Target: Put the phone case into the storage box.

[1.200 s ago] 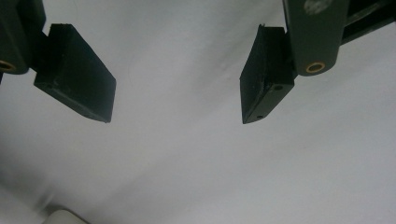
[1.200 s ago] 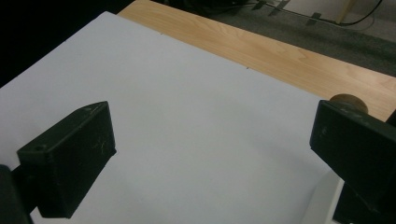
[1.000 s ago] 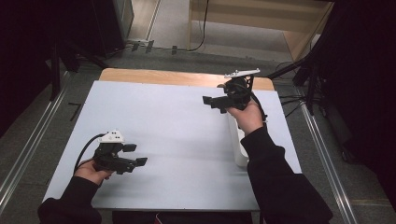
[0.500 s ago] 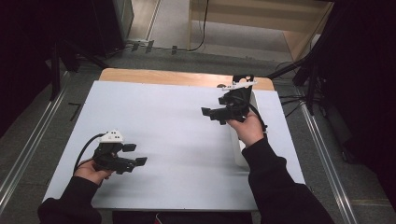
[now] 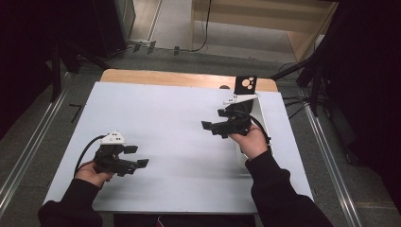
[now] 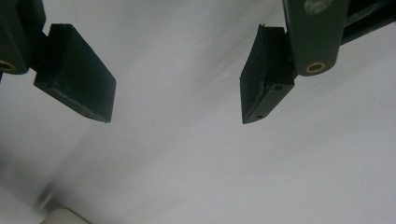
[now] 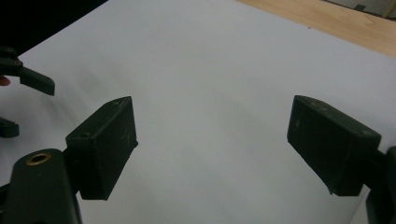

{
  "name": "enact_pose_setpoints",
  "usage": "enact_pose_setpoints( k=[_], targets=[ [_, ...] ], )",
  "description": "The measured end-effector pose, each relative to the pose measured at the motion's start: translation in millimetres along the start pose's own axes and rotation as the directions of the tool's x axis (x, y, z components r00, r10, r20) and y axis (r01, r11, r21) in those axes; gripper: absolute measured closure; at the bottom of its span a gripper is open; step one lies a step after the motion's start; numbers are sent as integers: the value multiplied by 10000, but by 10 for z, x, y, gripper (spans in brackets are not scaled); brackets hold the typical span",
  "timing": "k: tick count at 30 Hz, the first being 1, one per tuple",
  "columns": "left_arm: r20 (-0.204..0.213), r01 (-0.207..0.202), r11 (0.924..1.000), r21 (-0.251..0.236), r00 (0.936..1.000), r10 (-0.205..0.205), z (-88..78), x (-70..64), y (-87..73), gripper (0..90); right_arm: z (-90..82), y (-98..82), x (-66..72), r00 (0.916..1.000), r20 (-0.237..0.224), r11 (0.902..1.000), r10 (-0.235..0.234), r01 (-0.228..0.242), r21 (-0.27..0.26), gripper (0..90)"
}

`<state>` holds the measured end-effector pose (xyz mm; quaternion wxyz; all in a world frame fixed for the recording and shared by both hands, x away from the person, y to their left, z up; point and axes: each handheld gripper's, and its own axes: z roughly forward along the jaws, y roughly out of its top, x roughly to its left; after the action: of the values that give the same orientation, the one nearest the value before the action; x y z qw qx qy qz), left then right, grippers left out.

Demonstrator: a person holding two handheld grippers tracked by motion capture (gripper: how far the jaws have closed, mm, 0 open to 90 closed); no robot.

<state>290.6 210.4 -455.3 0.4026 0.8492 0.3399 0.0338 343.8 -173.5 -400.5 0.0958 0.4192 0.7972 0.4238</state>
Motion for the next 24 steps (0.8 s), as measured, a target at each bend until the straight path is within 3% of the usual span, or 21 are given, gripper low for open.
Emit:
enact_pose_setpoints(
  k=[5, 24],
  targets=[
    [8, -15, 10000, 0, 10000, 15, -1, -2, 1, 269, -5, -92, 51, 9995, -291, 9998, -85, 90, 189, 188],
    [-7, -26, 10000, 0, 10000, 26, -3, 1, 2, 269, -59, -451, 209, 9978, -612, 9990, -260, 281, 340, 189]
  ],
)
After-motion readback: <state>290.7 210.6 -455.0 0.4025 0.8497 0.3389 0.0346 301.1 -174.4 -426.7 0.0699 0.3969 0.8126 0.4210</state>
